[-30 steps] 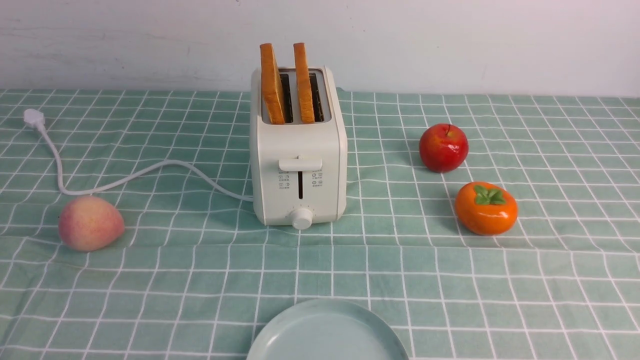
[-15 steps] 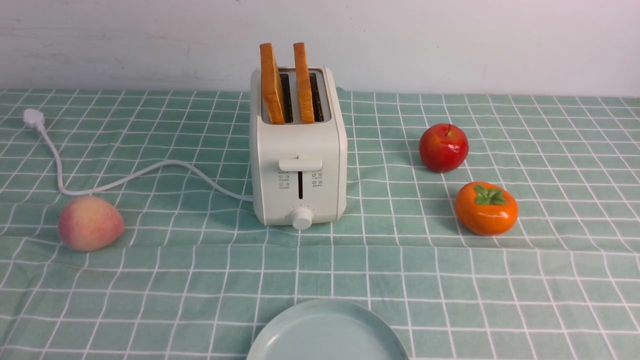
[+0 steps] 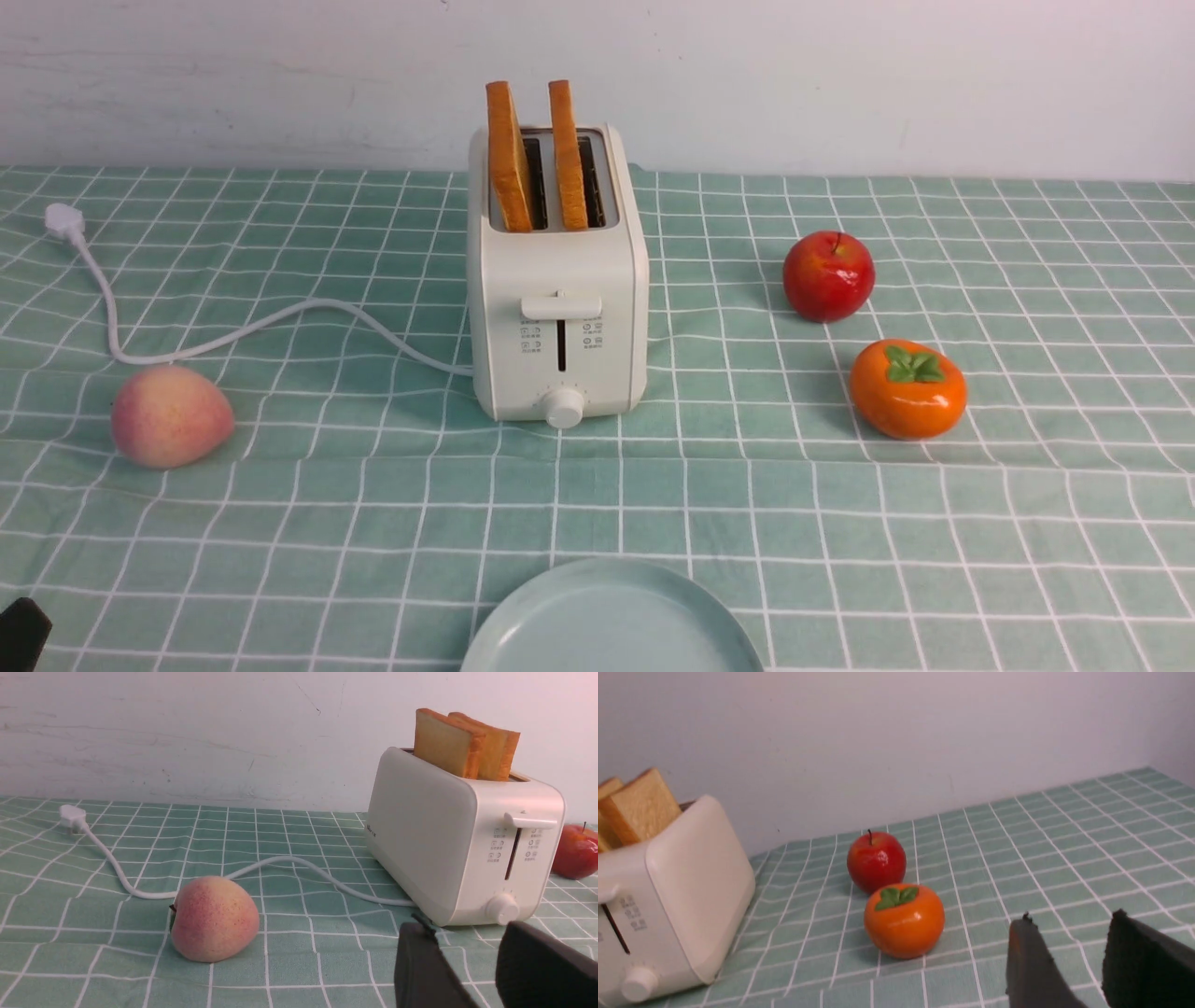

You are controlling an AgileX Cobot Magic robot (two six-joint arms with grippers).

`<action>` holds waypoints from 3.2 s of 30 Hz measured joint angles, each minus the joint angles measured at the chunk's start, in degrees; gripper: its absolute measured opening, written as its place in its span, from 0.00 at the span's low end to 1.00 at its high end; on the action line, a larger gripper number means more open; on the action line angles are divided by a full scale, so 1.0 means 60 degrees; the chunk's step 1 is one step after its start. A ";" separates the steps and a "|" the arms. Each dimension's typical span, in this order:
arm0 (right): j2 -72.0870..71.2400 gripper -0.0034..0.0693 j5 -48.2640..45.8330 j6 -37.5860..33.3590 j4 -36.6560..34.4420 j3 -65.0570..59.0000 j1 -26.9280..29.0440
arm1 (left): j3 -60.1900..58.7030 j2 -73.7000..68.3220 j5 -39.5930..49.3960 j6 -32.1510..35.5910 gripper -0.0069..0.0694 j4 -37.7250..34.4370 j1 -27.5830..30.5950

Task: Take toasted bread from bread machine on blue coffee table place on plate.
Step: 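Grasp the toast slice in the toaster and pull it up out of the slot with the right gripper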

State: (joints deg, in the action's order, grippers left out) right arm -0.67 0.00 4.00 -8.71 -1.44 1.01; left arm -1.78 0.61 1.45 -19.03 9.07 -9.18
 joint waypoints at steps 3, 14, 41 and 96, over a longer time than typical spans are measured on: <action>0.0000 0.38 0.0635 0.0047 -0.0127 0.0000 0.0000 | 0.0000 0.0000 -0.0068 -0.0023 0.40 0.0000 0.0000; 0.0000 0.38 0.3198 0.2281 -0.1003 0.0281 0.0000 | 0.0061 0.0000 -0.4345 -0.2856 0.40 -0.1277 0.0000; 0.9418 0.38 -0.3445 0.2035 0.0153 0.8403 -0.0515 | 0.7523 -0.6149 0.7658 -0.2431 0.40 -0.0746 0.0000; 1.9641 0.17 -0.4259 -0.2235 -0.2745 1.9386 -0.4850 | 0.7532 -0.7832 0.8896 -0.2421 0.40 -0.6123 0.0000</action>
State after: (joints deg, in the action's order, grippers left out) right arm 117.17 -25.56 -9.41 -25.18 114.88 -28.10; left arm 43.41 -46.38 54.82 -33.56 -27.67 -9.18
